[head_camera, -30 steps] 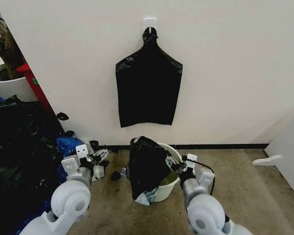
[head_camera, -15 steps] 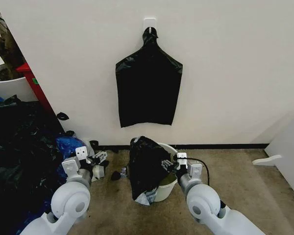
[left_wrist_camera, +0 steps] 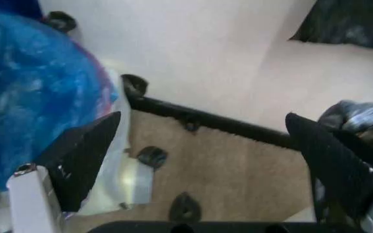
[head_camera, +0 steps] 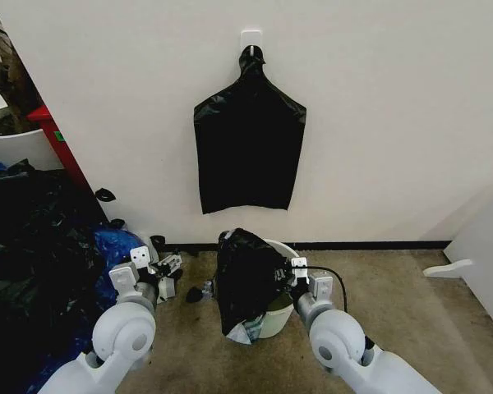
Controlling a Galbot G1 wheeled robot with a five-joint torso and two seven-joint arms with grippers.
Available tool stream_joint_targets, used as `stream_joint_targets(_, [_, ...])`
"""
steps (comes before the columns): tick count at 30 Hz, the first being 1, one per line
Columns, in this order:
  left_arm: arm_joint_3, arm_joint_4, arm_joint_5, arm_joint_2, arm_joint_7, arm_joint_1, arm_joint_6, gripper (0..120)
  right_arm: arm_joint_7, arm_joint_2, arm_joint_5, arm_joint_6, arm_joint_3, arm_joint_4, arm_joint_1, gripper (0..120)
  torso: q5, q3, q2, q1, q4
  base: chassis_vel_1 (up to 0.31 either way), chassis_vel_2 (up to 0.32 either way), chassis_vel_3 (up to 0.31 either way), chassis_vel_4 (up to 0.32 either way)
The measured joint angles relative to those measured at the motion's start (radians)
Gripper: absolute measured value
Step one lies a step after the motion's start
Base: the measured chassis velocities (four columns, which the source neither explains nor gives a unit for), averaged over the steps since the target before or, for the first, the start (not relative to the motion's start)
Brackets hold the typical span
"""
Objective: Place the garbage bag over the trash bin.
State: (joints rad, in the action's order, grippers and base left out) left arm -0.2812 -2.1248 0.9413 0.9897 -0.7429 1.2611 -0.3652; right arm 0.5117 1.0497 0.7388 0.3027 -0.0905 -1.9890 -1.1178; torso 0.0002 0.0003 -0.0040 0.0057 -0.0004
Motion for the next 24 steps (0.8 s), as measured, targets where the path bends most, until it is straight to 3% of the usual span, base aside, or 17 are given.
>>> stream_joint_targets(4, [0.013, -0.003, 0.074, -0.002, 0.036, -0.017, 0.019, 100, -0.024, 0.006, -0.024, -0.052, 0.018, 0.015, -0.020, 0, 0.0000, 0.000, 0.000, 0.000, 0.0000, 0.000, 0.000, 0.000, 0.000])
stream_joint_targets(7, [0.033, -0.019, 0.164, 0.002, 0.057, -0.041, -0.004, 100, -0.023, 0.016, -0.041, -0.070, 0.040, 0.024, -0.037, 0, 0.0002, 0.000, 0.000, 0.000, 0.0000, 0.000, 0.000, 0.000, 0.000])
stream_joint_targets(11, [0.058, -0.019, 0.188, 0.008, 0.095, -0.060, -0.051, 100, -0.016, 0.025, -0.048, -0.090, 0.043, 0.035, -0.041, 0, 0.0001, 0.000, 0.000, 0.000, -0.0003, 0.000, 0.000, 0.000, 0.000])
stream_joint_targets(13, [0.100, -0.006, 0.175, 0.009, 0.110, -0.074, -0.077, 100, -0.011, 0.030, -0.054, -0.103, 0.038, 0.040, -0.041, 0, 0.0004, 0.000, 0.000, 0.000, 0.0006, 0.000, 0.000, 0.000, 0.000])
stream_joint_targets(21, [0.324, 0.121, 0.039, 0.031, 0.162, -0.200, -0.095, 100, 0.001, 0.044, -0.154, -0.155, 0.049, 0.061, -0.057, 0, 0.0002, 0.000, 0.000, 0.000, -0.0003, 0.000, 0.000, 0.000, 0.000])
stream_joint_targets(24, [0.361, 0.152, 0.006, 0.048, 0.166, -0.230, -0.103, 100, 0.000, 0.047, -0.196, -0.170, 0.053, 0.065, -0.061, 0, 0.0000, 0.000, 0.000, 0.000, -0.0001, 0.000, 0.000, 0.000, 0.000])
